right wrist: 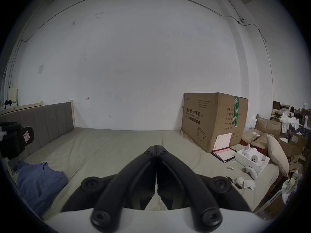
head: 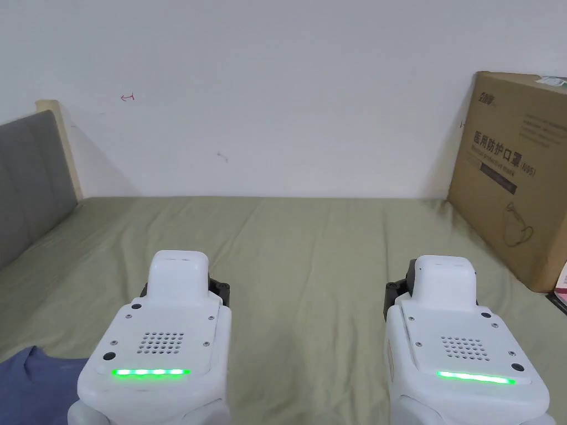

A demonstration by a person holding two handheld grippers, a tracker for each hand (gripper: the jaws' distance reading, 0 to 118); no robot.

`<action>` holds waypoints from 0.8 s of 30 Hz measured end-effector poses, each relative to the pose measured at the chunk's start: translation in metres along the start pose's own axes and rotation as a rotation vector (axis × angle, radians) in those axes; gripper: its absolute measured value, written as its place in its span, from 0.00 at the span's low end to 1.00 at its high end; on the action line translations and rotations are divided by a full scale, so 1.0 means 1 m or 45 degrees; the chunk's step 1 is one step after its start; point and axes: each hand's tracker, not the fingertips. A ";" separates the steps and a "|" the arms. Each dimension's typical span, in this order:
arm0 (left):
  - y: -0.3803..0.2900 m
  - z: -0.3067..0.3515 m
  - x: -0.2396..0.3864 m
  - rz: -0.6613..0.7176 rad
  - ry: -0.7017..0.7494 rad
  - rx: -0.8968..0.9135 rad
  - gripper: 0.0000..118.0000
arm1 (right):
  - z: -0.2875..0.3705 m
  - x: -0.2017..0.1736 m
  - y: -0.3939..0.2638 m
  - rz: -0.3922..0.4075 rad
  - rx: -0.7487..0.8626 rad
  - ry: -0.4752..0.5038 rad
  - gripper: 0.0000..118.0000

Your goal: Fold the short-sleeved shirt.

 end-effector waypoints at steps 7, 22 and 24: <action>0.007 0.001 -0.024 0.044 0.035 -0.011 0.00 | -0.005 -0.022 0.010 0.024 -0.021 0.162 0.01; -0.013 0.059 -0.172 0.146 0.606 -0.162 0.00 | -0.003 -0.162 -0.003 0.020 -0.118 0.752 0.01; -0.020 0.057 -0.181 0.152 0.613 -0.194 0.00 | -0.003 -0.170 -0.005 0.041 -0.123 0.764 0.01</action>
